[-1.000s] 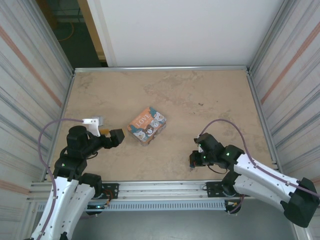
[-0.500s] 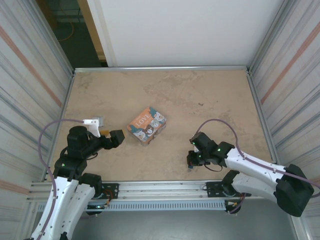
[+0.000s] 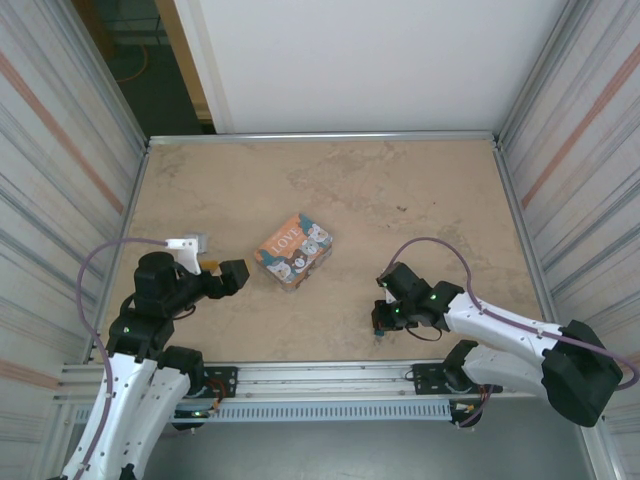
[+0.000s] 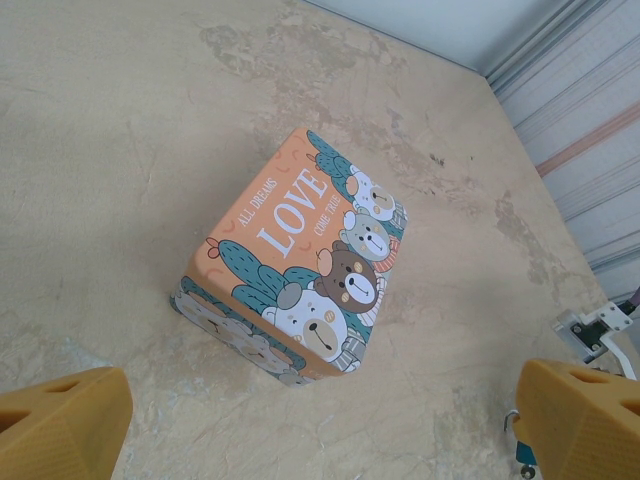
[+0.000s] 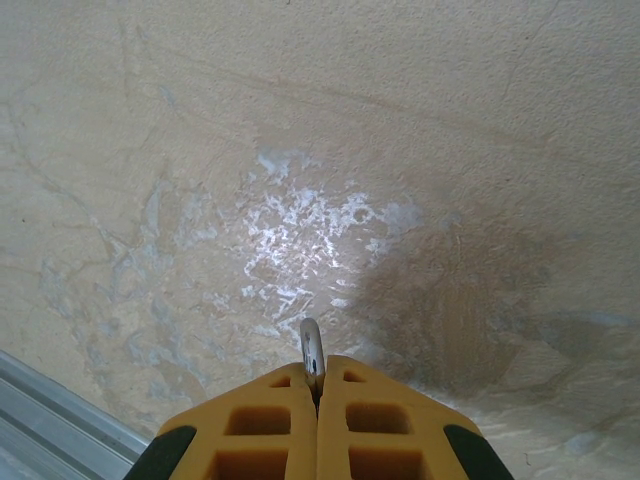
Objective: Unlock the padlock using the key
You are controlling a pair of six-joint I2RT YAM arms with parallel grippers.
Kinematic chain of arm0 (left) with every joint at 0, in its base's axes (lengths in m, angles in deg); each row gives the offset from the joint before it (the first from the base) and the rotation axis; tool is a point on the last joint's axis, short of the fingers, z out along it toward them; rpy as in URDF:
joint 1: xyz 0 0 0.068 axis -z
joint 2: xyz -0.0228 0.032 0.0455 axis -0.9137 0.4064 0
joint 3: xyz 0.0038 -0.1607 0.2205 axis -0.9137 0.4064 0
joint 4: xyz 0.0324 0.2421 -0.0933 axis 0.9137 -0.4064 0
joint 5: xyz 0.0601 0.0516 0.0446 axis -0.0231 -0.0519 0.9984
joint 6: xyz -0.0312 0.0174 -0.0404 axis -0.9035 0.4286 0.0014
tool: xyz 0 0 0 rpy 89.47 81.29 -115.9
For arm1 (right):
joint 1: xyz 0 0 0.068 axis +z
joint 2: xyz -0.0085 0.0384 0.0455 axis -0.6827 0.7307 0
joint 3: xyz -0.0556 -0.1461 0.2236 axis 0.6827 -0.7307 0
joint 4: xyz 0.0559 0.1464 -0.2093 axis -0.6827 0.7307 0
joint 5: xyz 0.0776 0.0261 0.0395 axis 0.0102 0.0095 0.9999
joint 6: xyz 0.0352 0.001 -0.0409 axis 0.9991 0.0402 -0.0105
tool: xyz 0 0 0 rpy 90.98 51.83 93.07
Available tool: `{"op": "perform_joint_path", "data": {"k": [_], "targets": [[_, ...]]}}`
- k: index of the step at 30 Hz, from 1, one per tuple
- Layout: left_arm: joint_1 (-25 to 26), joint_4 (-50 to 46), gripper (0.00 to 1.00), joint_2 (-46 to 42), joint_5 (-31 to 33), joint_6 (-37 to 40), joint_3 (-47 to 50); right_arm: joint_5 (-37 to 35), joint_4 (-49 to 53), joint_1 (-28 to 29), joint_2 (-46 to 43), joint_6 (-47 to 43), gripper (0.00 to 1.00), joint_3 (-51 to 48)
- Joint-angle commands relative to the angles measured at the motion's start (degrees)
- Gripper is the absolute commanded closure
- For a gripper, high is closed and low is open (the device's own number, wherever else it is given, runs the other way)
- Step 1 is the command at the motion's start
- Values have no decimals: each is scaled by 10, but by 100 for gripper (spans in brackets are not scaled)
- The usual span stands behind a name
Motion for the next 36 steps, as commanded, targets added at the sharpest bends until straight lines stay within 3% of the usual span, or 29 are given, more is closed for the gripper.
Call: {"op": "perform_joint_path", "data": {"k": [1, 6, 13, 22, 36], "targets": [[-4, -4, 1, -2, 10, 8, -2, -2, -2, -5, 7, -6, 92, -3], [-4, -6, 1, -2, 9, 10, -3, -15, 5, -6, 9, -3, 82, 2], [-4, -8, 1, -2, 12, 11, -7, -31, 26, -7, -3, -4, 76, 16], [-4, -9, 1, -1, 25, 17, -10, -53, 43, -14, -66, -26, 64, 50], [-5, -53, 1, 5, 107, 38, -71, -52, 43, -138, -140, -125, 35, 133]]}}
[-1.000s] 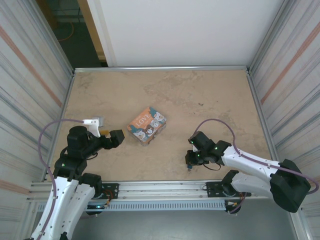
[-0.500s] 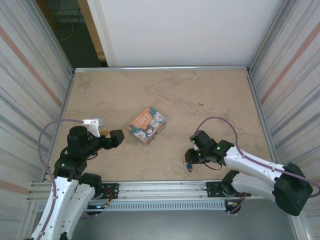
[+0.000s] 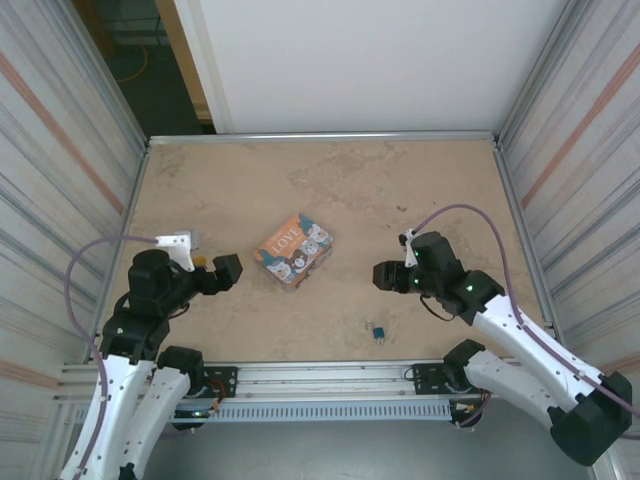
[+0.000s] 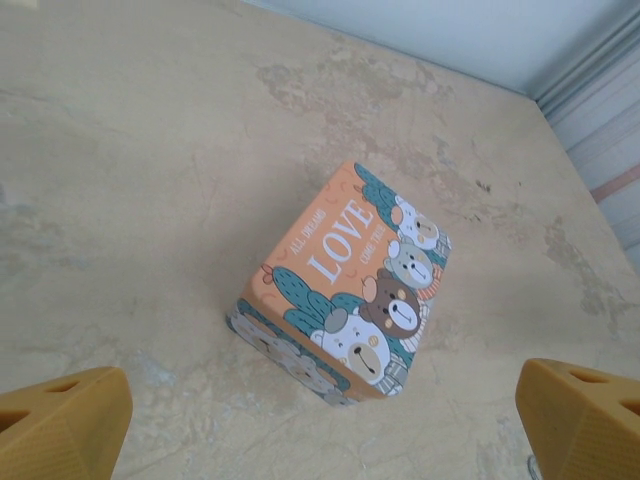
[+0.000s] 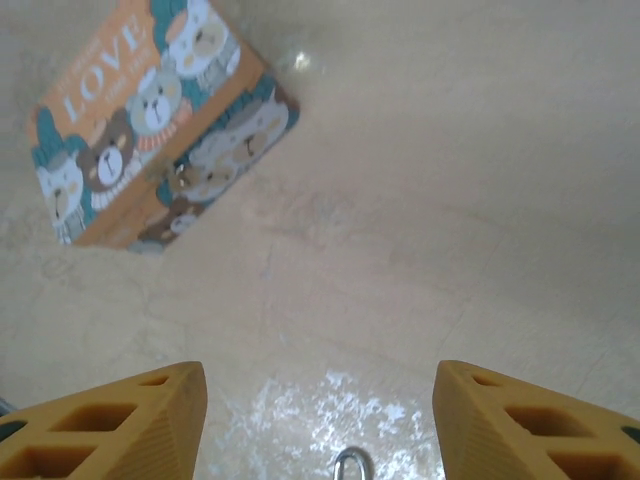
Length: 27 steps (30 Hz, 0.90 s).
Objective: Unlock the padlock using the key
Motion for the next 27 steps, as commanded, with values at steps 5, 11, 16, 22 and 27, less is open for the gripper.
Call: {"op": "perform_joint_path", "data": {"k": [5, 11, 16, 22, 27], "targets": [[-3, -18, 1, 1, 70, 27, -32, -11, 11, -66, -47, -61, 25, 19], [-3, -1, 1, 27, 132, 55, -29, -50, 12, -130, -87, -92, 7, 14], [-3, 40, 1, 55, 179, 90, -20, -117, -4, -163, -121, -130, 1, -3], [-3, 114, 1, 80, 239, 139, 3, -147, -57, -187, -153, -195, 1, -33], [-3, 200, 1, 84, 279, 162, 45, -170, -100, -199, -152, -227, 1, -63]]}}
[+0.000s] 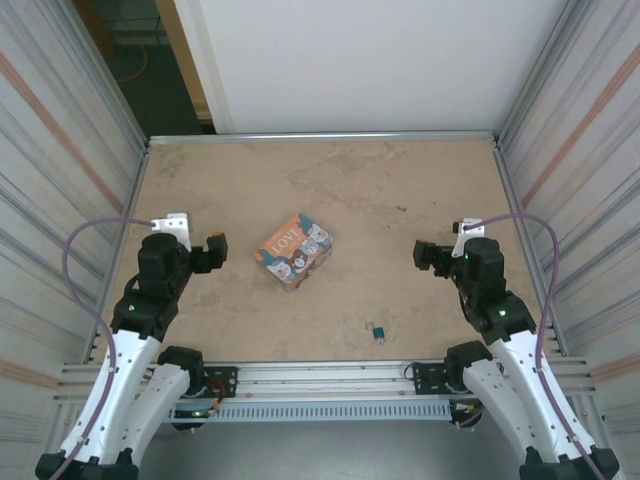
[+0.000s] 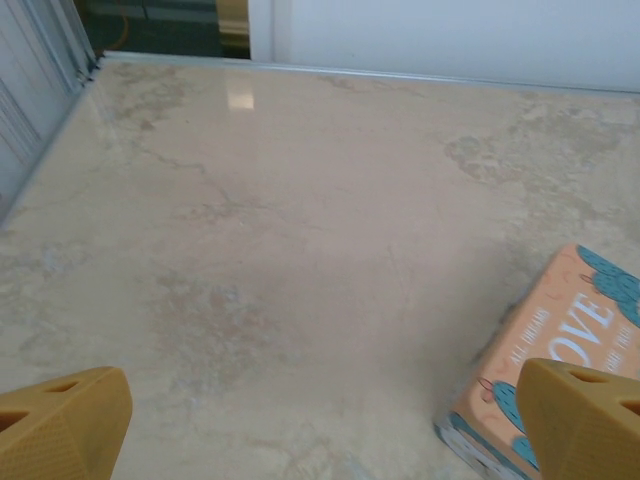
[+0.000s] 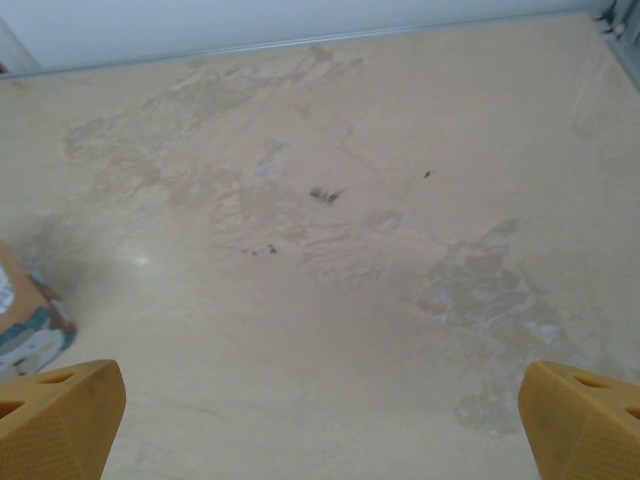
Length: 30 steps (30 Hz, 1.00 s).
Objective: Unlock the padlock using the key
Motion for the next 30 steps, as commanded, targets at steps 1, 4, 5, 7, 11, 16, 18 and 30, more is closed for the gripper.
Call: {"op": "perform_joint_path", "data": {"k": [1, 4, 5, 7, 11, 16, 18, 30], "targets": [[-3, 93, 1, 0, 61, 34, 37, -36, -48, -11, 2, -46, 1, -22], [-3, 141, 1, 6, 97, 38, 65, -67, -77, -26, 18, -53, 1, -45], [-3, 149, 1, 10, 107, 39, 72, -71, -86, -33, 22, -52, 1, -52], [-3, 169, 1, 26, 123, 41, 84, -58, -114, -53, 32, -50, 1, -70], [-3, 214, 1, 73, 111, 47, 103, -13, -187, -90, 46, -33, 1, -107], [-3, 274, 1, 128, 87, 56, 130, 0, -297, -115, 69, -25, 1, -163], [-3, 294, 1, 143, 85, 57, 139, 9, -332, -124, 82, -25, 1, -180], [-42, 393, 1, 215, 21, 63, 162, 39, -534, -137, 203, -46, 1, -236]]}}
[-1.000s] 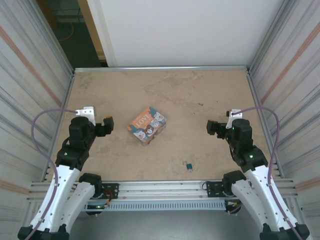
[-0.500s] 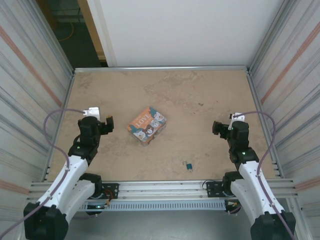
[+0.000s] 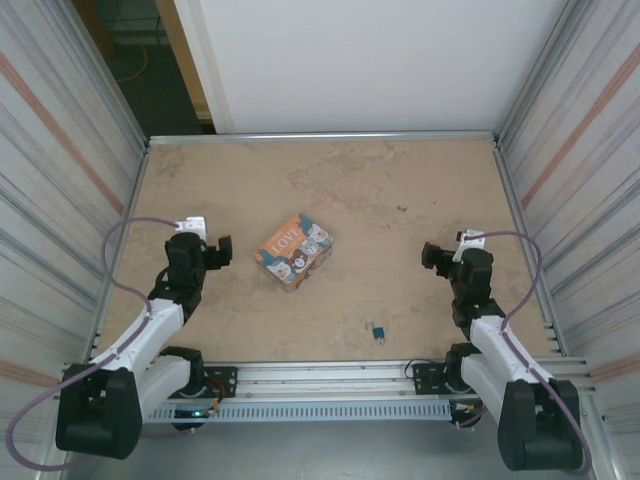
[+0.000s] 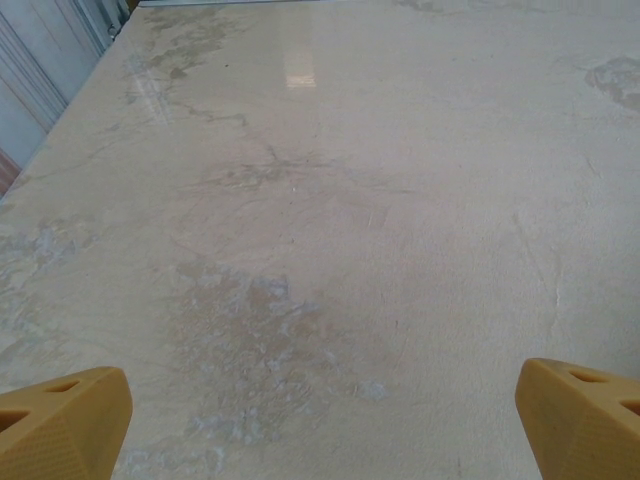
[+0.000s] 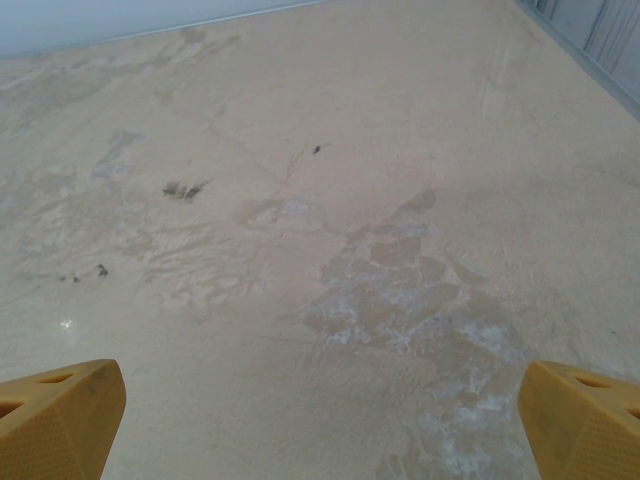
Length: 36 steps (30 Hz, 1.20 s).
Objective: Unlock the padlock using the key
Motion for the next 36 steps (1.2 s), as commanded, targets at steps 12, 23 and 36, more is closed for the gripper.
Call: {"op": "perform_joint_path", "data": {"k": [12, 23, 36], "targets": [[-35, 286, 1, 127, -102, 42, 43, 85, -274, -18, 191, -57, 1, 10], [-74, 419, 1, 207, -151, 65, 64, 185, -345, -82, 296, -42, 1, 39], [-83, 397, 1, 301, -203, 74, 6, 230, -361, -104, 380, -31, 1, 74]]}}
